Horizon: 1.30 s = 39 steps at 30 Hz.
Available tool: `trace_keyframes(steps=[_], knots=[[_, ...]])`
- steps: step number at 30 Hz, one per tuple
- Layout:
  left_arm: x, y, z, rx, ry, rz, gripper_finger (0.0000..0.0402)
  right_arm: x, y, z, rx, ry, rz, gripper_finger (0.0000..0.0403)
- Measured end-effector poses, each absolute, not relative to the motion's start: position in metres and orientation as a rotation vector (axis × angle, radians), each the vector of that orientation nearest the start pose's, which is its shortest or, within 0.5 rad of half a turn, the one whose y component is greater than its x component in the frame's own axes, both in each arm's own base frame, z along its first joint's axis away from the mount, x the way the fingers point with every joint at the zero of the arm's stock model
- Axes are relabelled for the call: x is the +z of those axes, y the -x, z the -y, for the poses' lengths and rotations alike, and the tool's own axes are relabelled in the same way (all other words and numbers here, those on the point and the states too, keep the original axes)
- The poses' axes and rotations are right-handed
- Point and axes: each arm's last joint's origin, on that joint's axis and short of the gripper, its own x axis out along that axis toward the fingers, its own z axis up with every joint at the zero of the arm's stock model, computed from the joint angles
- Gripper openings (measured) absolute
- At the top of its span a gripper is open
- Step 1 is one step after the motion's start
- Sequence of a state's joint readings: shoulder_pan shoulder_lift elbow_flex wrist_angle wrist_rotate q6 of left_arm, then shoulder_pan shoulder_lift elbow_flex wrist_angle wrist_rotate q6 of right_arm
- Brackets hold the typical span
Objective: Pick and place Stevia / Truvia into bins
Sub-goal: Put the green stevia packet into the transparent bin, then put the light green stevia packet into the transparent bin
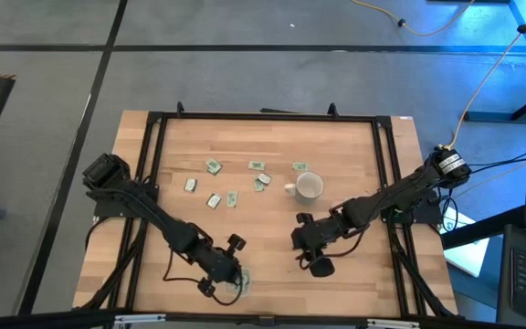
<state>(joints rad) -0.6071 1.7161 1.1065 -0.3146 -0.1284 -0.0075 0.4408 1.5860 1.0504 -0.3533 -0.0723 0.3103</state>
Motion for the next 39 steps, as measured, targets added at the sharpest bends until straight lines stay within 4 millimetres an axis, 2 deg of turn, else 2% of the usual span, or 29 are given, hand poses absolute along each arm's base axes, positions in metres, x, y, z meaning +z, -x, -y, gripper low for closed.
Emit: trace_keyframes(steps=[8,14,20,23,26,31,34,39], knots=[[0.197,-0.291,0.198,-0.456,-0.31,-0.878,0.006,0.216,-0.291,-0.14,0.298,-0.157,-1.002,0.0143],[0.197,-0.29,0.199,-0.507,-0.288,-0.888,0.0071,0.215,-0.289,-0.139,0.265,-0.168,-1.023,0.0143],[0.199,-0.282,0.192,-0.462,-0.274,-0.967,0.0063,0.201,-0.265,-0.121,-0.145,-0.172,-1.262,0.0143],[0.208,-0.277,0.184,-0.397,-0.275,-0.992,0.0057,0.198,-0.249,-0.109,-0.414,-0.171,-1.344,0.0143],[0.221,-0.271,0.177,-0.367,-0.29,-0.969,0.0051,0.197,-0.238,-0.098,-0.611,-0.205,-1.413,0.0143],[0.238,-0.262,0.162,-0.275,-0.33,-0.919,0.0042,0.179,-0.227,-0.082,-0.757,-0.283,-1.462,0.0143],[0.238,-0.258,0.152,-0.249,-0.318,-0.913,0.0039,0.161,-0.223,-0.072,-0.785,-0.351,-1.477,0.0143],[0.234,-0.257,0.144,-0.213,-0.279,-0.93,0.0035,0.143,-0.207,-0.056,-0.945,-0.412,-1.498,0.0143]])
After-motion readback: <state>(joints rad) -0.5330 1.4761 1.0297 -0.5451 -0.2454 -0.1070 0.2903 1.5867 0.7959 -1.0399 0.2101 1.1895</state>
